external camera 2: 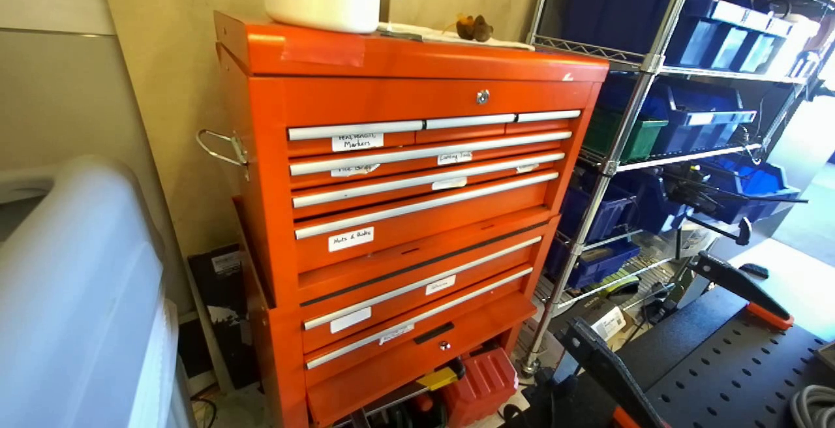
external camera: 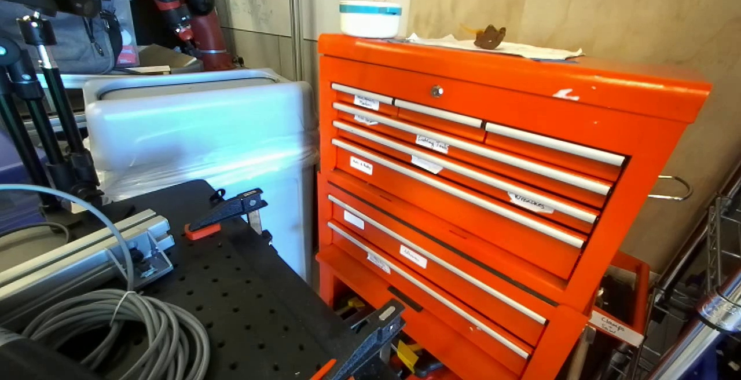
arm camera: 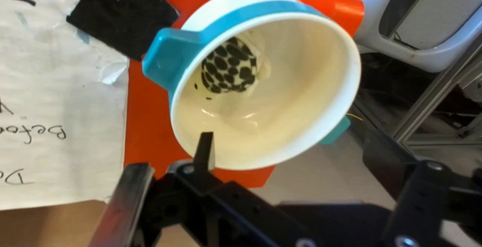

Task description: Put the light brown doll in the bowl

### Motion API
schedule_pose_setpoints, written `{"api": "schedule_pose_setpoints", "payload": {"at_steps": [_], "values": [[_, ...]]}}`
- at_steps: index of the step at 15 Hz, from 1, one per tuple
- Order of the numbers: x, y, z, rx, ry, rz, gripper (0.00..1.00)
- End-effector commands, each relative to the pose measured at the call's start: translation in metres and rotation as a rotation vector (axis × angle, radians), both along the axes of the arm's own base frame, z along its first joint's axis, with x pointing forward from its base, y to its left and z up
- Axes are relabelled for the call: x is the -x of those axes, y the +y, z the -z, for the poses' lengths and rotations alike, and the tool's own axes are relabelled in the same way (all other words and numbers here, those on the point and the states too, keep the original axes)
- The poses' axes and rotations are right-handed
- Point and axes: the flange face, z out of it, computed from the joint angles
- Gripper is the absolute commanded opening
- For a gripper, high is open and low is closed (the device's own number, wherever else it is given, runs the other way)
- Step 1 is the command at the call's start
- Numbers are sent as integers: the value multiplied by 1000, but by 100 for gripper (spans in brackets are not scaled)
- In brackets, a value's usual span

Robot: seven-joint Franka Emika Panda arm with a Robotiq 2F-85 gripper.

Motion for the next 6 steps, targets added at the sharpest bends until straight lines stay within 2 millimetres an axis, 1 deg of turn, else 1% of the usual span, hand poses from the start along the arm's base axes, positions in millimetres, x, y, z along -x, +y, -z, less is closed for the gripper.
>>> {"api": "schedule_pose_setpoints", "payload": {"at_steps": [1,2,3,4,5,6], "values": [[10,-10,-56,-8,16,44,100],[12,-19,-67,19,30,79,100],[5,-5,-39,-5,9,34,100],[7,-7,-50,-4,6,41,100],[8,-8,-52,-4,4,41,100],[8,-7,-49,-3,8,40,100]]}}
